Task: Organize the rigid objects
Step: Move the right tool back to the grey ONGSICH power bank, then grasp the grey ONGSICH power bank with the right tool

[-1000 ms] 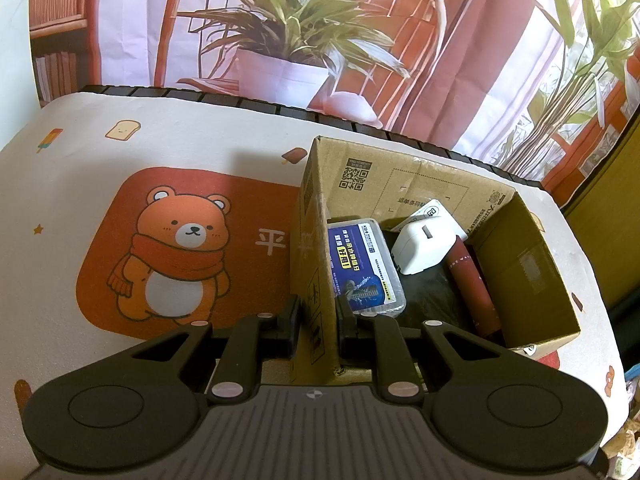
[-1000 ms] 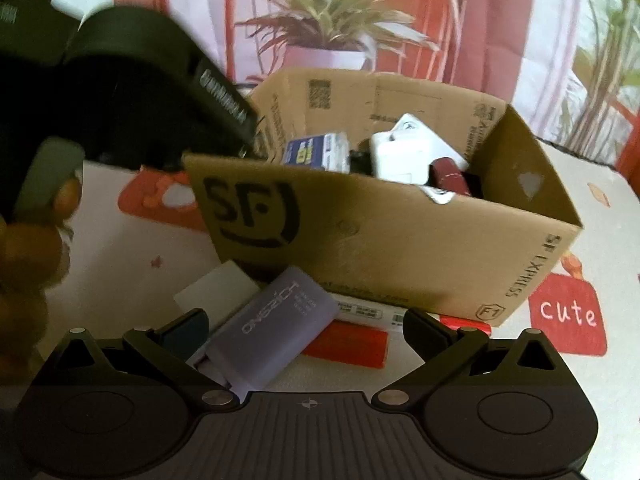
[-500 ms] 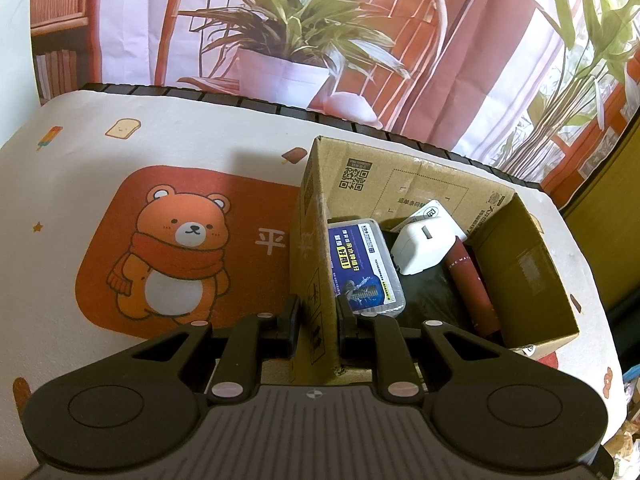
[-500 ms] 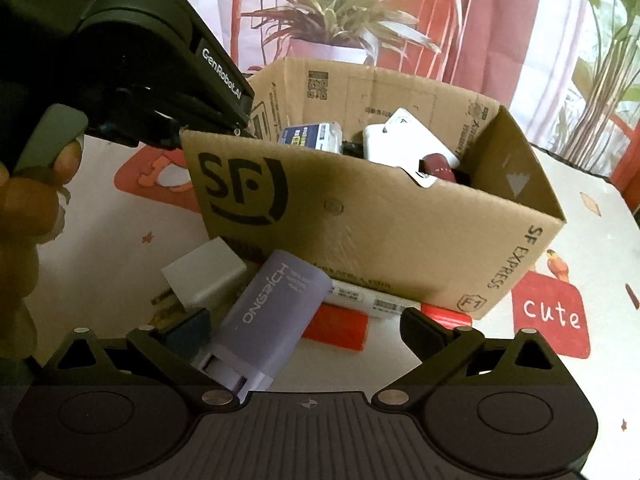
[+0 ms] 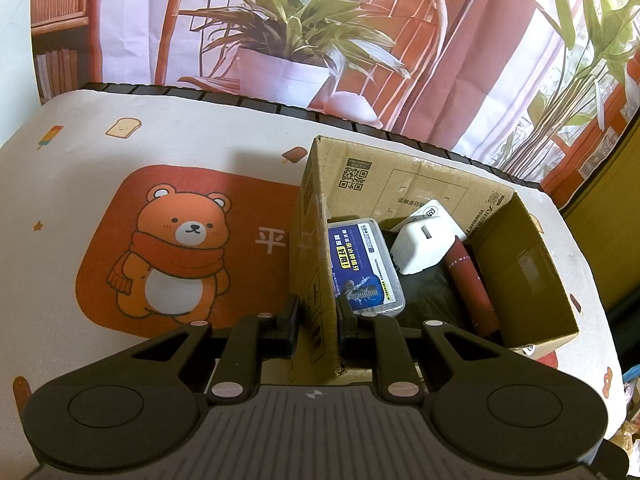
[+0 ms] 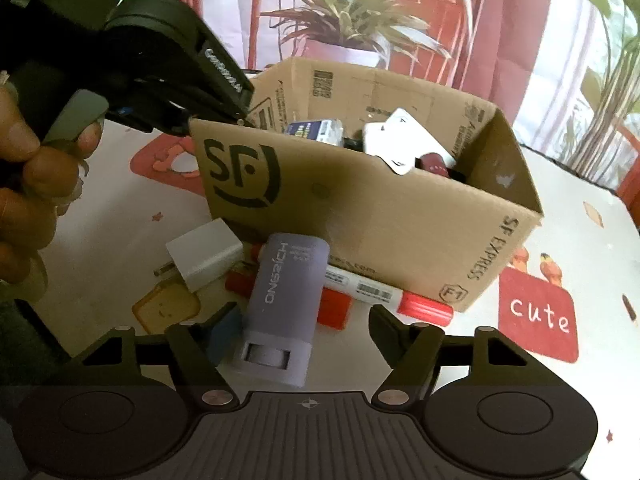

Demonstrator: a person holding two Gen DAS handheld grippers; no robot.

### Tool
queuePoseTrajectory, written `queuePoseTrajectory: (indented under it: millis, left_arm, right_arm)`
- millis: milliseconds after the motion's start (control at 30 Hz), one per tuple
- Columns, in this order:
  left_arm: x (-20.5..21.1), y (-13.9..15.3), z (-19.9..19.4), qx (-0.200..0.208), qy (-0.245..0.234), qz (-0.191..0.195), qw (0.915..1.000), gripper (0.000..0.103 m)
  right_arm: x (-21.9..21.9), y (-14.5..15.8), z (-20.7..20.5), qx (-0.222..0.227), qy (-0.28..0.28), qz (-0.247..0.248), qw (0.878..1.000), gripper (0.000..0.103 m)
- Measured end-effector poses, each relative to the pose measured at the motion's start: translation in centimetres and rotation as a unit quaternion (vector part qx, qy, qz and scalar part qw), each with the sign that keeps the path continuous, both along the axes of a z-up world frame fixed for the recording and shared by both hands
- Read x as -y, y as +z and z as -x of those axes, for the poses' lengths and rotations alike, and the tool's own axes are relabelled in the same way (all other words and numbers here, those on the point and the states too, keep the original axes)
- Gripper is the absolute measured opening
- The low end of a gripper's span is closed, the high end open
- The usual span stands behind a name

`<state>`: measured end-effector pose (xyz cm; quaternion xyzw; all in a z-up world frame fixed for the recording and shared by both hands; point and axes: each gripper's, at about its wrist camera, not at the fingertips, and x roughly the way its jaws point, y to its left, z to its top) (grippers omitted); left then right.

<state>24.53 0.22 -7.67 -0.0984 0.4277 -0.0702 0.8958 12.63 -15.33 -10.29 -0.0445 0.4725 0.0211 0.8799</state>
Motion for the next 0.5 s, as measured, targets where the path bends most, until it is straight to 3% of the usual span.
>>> queuePoseTrajectory:
  millis: [167,500]
  left_arm:
    - [0.01,0.01,-0.01,0.0,0.0,0.0,1.0,0.019]
    - [0.03,0.02,0.03,0.0,0.001,-0.001,1.0,0.019]
  right_arm:
    - [0.61,0.28,0.16,-0.01,-0.008,-0.007,1.0,0.059]
    - [-0.32,-0.29,-0.81,-0.012,0.007,-0.001,1.0,0.055]
